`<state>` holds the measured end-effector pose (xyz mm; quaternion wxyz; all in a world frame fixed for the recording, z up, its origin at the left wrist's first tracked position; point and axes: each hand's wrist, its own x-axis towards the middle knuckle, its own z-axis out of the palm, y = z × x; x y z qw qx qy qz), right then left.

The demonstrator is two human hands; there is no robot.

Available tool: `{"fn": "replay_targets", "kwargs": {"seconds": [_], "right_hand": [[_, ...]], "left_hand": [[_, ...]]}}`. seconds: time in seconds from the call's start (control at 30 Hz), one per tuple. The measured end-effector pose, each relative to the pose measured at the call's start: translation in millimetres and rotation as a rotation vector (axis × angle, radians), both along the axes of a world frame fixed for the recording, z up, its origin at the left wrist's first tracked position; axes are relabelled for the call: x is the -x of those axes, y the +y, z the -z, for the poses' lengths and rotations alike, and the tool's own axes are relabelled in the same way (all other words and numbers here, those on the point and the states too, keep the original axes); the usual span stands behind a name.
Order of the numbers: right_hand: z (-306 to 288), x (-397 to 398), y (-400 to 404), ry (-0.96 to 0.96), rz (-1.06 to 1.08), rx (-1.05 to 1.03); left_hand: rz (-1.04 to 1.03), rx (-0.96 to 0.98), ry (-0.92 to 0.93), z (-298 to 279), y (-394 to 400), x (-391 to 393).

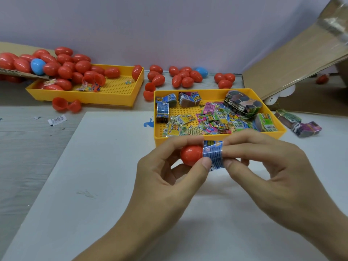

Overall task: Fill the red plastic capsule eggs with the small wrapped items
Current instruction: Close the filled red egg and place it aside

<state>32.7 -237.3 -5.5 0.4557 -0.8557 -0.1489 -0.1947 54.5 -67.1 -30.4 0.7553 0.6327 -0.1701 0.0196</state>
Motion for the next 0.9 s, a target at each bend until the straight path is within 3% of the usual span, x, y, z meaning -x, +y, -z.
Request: {"fn": "replay_targets", "kwargs": {"seconds": [0.2, 0.33, 0.73, 0.9], "right_hand": [[-2.3, 1.6, 1.0, 0.071, -0.065, -0.057], [-2.6, 0.5, -0.9, 0.158, -0.088, -0.211], [-4.1, 0.4, 1.8, 0.253, -0.048, -0.315], [-5.6, -2.1, -1.3, 0.422, -0.062, -0.506]], "left_hand": [[-0.022, -0.014, -0.011, 1.1, -1.4, -1.8], [-0.020, -0.005, -0.051, 2.4, -0.9, -1.5], [-0.097, -0.076, -0.146, 6.7, 0.8, 0.0], [-0.084, -0.108, -0.242, 7.0, 0.2, -0.8]]}}
